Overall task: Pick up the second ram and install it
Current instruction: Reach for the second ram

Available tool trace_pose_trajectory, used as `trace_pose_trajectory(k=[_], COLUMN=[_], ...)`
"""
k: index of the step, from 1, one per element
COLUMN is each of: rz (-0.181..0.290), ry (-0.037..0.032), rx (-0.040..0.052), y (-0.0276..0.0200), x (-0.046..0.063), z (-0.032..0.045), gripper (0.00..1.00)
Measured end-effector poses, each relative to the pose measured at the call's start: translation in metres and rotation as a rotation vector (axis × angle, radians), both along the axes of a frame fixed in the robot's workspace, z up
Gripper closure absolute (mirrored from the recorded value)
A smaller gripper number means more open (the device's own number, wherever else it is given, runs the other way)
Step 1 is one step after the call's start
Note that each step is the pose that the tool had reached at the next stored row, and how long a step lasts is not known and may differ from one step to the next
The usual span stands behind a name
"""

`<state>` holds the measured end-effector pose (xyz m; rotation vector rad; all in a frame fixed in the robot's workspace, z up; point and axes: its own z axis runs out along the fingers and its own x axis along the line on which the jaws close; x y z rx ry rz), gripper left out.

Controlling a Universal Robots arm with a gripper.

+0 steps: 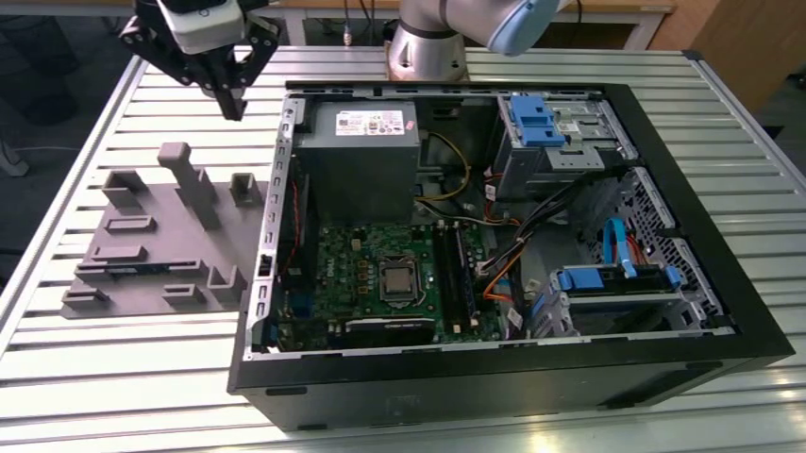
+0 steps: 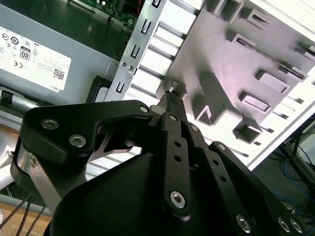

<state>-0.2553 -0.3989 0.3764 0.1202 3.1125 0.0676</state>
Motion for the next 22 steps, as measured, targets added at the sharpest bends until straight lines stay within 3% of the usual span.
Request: trace_pose_trajectory(k=[22], rz=[0.0], ry=[0.0], rx=[0.0], y=[0.0], x=[-0.0076], z=[-0.001], gripper=[0.89])
